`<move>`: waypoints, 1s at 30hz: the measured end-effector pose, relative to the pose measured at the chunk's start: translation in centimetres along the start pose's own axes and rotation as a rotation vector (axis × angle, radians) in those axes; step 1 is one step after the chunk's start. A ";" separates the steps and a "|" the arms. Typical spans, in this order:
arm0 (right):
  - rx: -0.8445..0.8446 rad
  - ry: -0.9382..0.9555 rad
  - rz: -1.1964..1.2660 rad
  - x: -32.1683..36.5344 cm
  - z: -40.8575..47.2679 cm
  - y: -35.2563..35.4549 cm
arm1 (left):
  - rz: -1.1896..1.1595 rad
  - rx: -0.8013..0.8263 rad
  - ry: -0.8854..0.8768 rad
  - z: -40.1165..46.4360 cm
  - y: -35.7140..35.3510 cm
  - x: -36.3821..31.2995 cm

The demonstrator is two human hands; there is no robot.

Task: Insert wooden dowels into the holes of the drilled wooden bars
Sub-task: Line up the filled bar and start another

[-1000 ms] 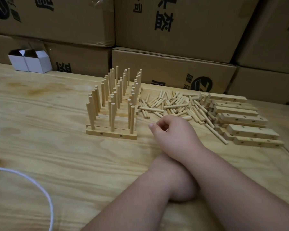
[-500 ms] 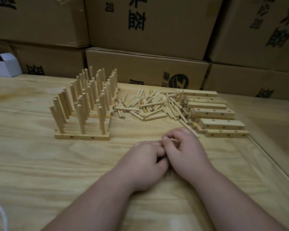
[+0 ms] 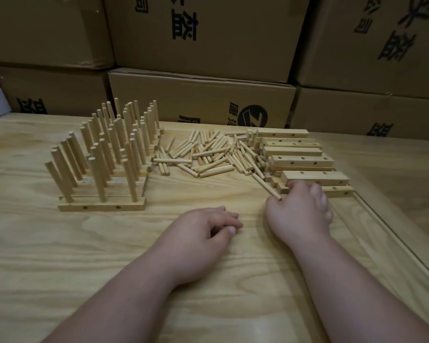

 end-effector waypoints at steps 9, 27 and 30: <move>-0.047 0.111 -0.076 0.3 0.4 0.3 | -0.079 -0.012 0.088 -0.1 0.2 0.3; -0.208 0.591 0.739 5.7 -4.0 2.4 | -0.524 -0.198 0.215 0.7 1.3 0.6; -0.156 0.700 0.860 6.9 -5.3 1.6 | -0.641 -0.250 0.237 0.8 1.9 0.8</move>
Point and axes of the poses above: each hand's wrist, its own z-axis towards the middle knuckle, its own y-axis out of the back of the hand, x = y × z, the point moved 5 cm from there along z, towards the middle knuckle, and after that the axes turned 11 degrees about -x, right-handed, at the moved point
